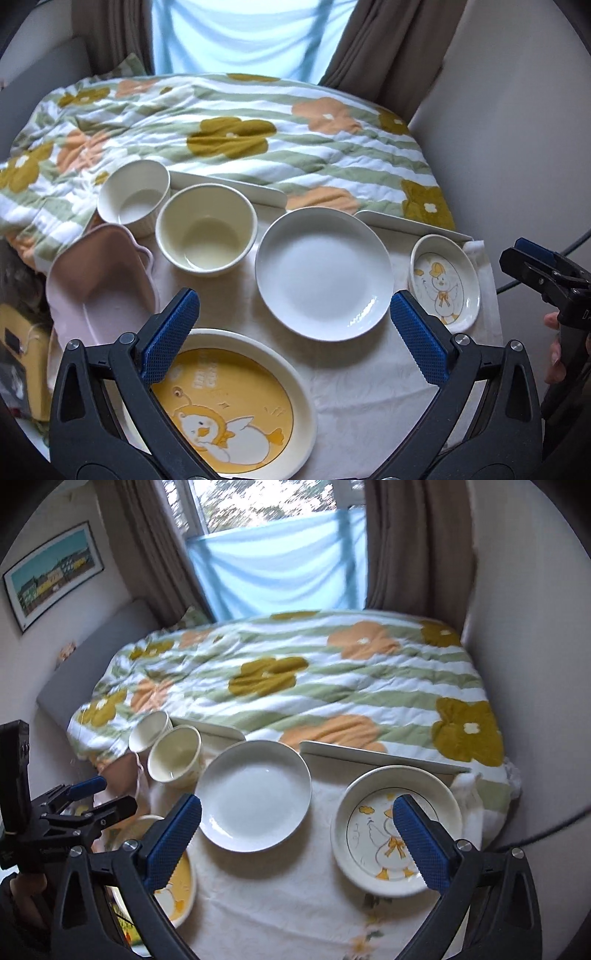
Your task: Organize plates and bowls
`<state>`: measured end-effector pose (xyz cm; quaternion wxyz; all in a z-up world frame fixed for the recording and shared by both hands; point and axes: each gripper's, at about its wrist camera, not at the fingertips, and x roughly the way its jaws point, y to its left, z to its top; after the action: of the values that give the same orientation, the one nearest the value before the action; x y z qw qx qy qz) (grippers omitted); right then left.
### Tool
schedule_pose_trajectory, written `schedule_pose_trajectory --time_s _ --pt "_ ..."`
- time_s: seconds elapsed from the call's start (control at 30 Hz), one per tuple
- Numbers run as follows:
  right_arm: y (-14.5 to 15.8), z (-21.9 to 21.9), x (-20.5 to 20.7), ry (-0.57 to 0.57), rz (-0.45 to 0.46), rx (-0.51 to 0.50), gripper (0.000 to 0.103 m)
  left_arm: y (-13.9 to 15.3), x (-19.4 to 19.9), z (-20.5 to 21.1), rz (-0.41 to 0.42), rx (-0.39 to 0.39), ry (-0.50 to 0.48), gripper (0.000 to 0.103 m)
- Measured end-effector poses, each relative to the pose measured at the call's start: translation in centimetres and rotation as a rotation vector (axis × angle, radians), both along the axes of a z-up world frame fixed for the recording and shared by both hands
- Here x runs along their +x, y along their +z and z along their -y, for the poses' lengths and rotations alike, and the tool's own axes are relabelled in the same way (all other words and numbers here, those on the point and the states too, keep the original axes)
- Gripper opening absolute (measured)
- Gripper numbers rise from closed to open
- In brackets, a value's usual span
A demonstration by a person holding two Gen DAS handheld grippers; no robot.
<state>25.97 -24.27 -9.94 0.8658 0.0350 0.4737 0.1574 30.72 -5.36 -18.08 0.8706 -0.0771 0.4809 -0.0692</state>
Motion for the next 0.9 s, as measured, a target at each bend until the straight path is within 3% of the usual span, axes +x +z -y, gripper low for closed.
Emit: schedule_pose_trajectory --time_s 0.23,0.3,0.37,0.53,0.7,0.77,0.9 --pt "-7.2 -0.8 6.1 0.199 -0.160 0.050 0.102 -6.3 3.7 0.3 -0.145 -0.033 0.119 0.102" --pt "-9.3 -1.6 7.3 0.255 -0.204 0.052 0.095 -7.9 4.4 0.0 -0.183 -0.043 0.147 0.101" --pt "-11.0 -2.2 8.0 0.302 -0.243 0.046 0.077 -9.1 5.0 -0.1 -0.213 -0.037 0.161 0.096" --pt "-13.8 -2.8 9.2 0.366 -0.297 0.046 0.057 -11.8 6.2 0.2 -0.283 -0.009 0.164 0.066" --pt "-15.0 -3.1 10.1 0.397 -0.317 0.041 0.043 -12.9 6.7 0.4 -0.304 -0.007 0.156 0.047" --pt "-15.4 -3.1 10.3 0.406 -0.327 0.046 0.032 -13.3 6.9 0.5 -0.312 -0.008 0.151 0.038" --pt "-15.8 -3.1 10.4 0.406 -0.335 0.051 0.025 -13.3 6.8 0.8 -0.307 0.004 0.143 0.025"
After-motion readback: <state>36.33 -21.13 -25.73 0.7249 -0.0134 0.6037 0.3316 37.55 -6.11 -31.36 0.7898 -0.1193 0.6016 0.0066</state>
